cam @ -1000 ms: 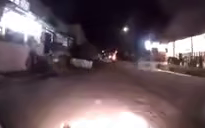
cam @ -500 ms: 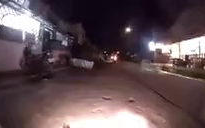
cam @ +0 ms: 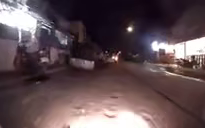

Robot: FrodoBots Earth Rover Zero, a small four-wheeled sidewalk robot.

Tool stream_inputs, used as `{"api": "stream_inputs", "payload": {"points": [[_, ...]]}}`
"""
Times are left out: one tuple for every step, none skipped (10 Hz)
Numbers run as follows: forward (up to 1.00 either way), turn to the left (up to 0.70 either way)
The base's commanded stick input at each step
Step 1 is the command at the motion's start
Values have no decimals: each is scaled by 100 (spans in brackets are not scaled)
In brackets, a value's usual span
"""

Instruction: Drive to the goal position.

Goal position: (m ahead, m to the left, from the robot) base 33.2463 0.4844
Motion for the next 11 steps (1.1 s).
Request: {"api": "stream_inputs", "payload": {"points": [[100, 0], [100, 0], [100, 0], [100, 0], [100, 0], [100, 0], [100, -7], [100, -18], [100, -27], [100, -27], [100, -27]]}}
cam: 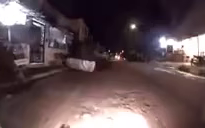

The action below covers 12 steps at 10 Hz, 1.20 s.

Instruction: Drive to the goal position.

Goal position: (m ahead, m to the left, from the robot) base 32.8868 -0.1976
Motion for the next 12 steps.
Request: {"api": "stream_inputs", "payload": {"points": [[100, -27], [100, -27], [100, -27], [100, -24], [100, 0], [100, 0], [100, 0], [100, 0], [100, 0], [100, 0], [100, 0], [100, 0]]}}
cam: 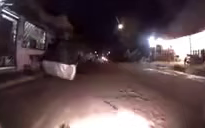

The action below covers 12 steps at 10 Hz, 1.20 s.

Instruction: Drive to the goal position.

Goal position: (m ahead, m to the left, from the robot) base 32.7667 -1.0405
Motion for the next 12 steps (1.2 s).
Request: {"api": "stream_inputs", "payload": {"points": [[100, 0], [100, 0], [100, 0], [100, 0], [100, 0], [100, 0], [100, 0], [100, 0], [100, 0], [100, 0], [100, 0], [100, 0]]}}
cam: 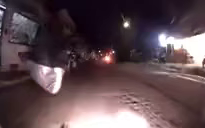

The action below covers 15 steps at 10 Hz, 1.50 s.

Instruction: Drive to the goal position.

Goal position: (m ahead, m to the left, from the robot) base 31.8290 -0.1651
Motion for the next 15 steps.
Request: {"api": "stream_inputs", "payload": {"points": [[100, -22], [100, -27], [100, -27], [100, -27], [100, -14], [100, 0], [100, 0], [100, 0], [100, 0], [100, 0], [100, 0], [100, 0], [100, 0], [100, 0], [100, 0]]}}
